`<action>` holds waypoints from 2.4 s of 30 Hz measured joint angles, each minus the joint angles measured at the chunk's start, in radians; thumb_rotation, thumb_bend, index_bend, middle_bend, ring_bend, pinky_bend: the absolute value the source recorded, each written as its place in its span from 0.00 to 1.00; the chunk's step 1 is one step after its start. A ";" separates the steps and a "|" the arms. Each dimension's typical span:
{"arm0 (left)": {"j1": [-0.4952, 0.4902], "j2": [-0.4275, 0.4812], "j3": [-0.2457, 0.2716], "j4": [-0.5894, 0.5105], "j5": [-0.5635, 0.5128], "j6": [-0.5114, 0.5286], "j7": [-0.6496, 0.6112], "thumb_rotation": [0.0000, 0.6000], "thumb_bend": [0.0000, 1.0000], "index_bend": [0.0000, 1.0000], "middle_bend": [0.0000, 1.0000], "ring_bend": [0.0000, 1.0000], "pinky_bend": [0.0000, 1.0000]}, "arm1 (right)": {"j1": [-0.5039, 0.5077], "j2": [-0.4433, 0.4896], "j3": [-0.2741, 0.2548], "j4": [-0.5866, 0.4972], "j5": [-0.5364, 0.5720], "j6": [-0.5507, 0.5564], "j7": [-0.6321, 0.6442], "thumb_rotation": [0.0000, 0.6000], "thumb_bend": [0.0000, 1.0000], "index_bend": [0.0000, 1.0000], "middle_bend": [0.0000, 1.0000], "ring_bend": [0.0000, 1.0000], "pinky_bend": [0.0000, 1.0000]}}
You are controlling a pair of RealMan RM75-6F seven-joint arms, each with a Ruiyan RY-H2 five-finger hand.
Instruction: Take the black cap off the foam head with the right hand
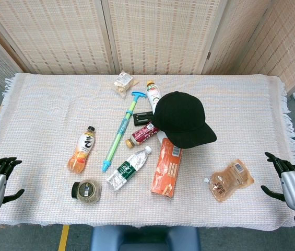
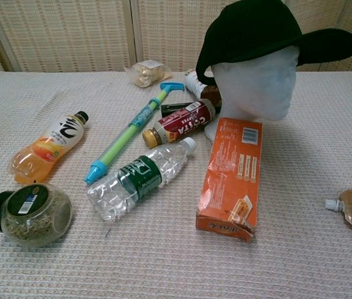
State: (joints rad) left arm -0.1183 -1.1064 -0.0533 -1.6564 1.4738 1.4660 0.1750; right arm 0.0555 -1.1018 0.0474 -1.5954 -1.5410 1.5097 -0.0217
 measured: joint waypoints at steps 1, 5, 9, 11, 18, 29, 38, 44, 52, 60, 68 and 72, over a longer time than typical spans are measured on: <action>0.000 0.000 0.000 0.000 0.000 0.001 0.001 1.00 0.08 0.28 0.23 0.18 0.18 | 0.000 0.000 0.000 0.000 0.000 -0.001 0.001 1.00 0.00 0.15 0.30 0.32 0.46; 0.004 -0.001 -0.001 -0.001 0.005 0.015 0.001 1.00 0.08 0.28 0.23 0.18 0.18 | 0.005 -0.001 -0.004 0.003 -0.007 -0.009 0.012 1.00 0.00 0.16 0.31 0.33 0.46; 0.013 0.001 0.003 -0.004 0.009 0.027 -0.002 1.00 0.08 0.28 0.23 0.18 0.18 | 0.006 -0.003 -0.007 0.013 -0.017 -0.007 0.028 1.00 0.00 0.17 0.31 0.34 0.46; 0.015 0.001 0.003 -0.006 0.011 0.031 -0.003 1.00 0.08 0.28 0.23 0.18 0.18 | 0.005 -0.003 -0.008 0.014 -0.021 -0.002 0.032 1.00 0.00 0.17 0.31 0.34 0.46; 0.018 0.001 0.003 -0.006 0.017 0.038 -0.009 1.00 0.08 0.28 0.23 0.18 0.18 | 0.006 -0.008 -0.004 0.024 -0.046 0.023 0.045 1.00 0.00 0.22 0.36 0.46 0.61; 0.018 0.004 0.006 -0.007 0.022 0.034 -0.025 1.00 0.08 0.28 0.23 0.19 0.18 | 0.089 -0.030 0.056 0.023 -0.116 0.041 0.035 1.00 0.09 0.35 0.43 0.78 0.91; 0.021 0.011 0.009 -0.015 0.019 0.031 -0.031 1.00 0.08 0.28 0.23 0.18 0.18 | 0.217 -0.044 0.124 -0.018 -0.138 -0.042 -0.004 1.00 0.13 0.36 0.43 0.84 0.97; 0.021 0.013 0.009 -0.017 0.018 0.028 -0.034 1.00 0.08 0.28 0.23 0.19 0.18 | 0.299 -0.068 0.159 -0.040 -0.126 -0.116 -0.038 1.00 0.13 0.36 0.43 0.84 0.97; 0.021 0.015 0.009 -0.015 0.007 0.019 -0.037 1.00 0.08 0.28 0.23 0.18 0.18 | 0.384 -0.124 0.183 -0.014 -0.086 -0.198 -0.083 1.00 0.18 0.36 0.43 0.84 0.97; 0.021 0.020 0.009 -0.019 -0.002 0.010 -0.043 1.00 0.08 0.28 0.23 0.18 0.18 | 0.432 -0.195 0.187 0.062 -0.070 -0.218 -0.085 1.00 0.40 0.53 0.47 0.88 1.00; 0.018 0.022 0.010 -0.023 -0.007 -0.001 -0.046 1.00 0.08 0.28 0.23 0.18 0.18 | 0.464 -0.278 0.195 0.162 -0.074 -0.173 -0.038 1.00 0.59 0.74 0.61 0.92 1.00; 0.016 0.024 0.011 -0.027 -0.013 -0.010 -0.045 1.00 0.08 0.28 0.23 0.18 0.18 | 0.477 -0.306 0.209 0.194 -0.067 -0.141 -0.009 1.00 0.62 0.76 0.63 0.93 1.00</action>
State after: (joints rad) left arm -0.1026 -1.0820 -0.0427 -1.6833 1.4610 1.4560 0.1299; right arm 0.5322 -1.4081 0.2568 -1.4009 -1.6085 1.3684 -0.0308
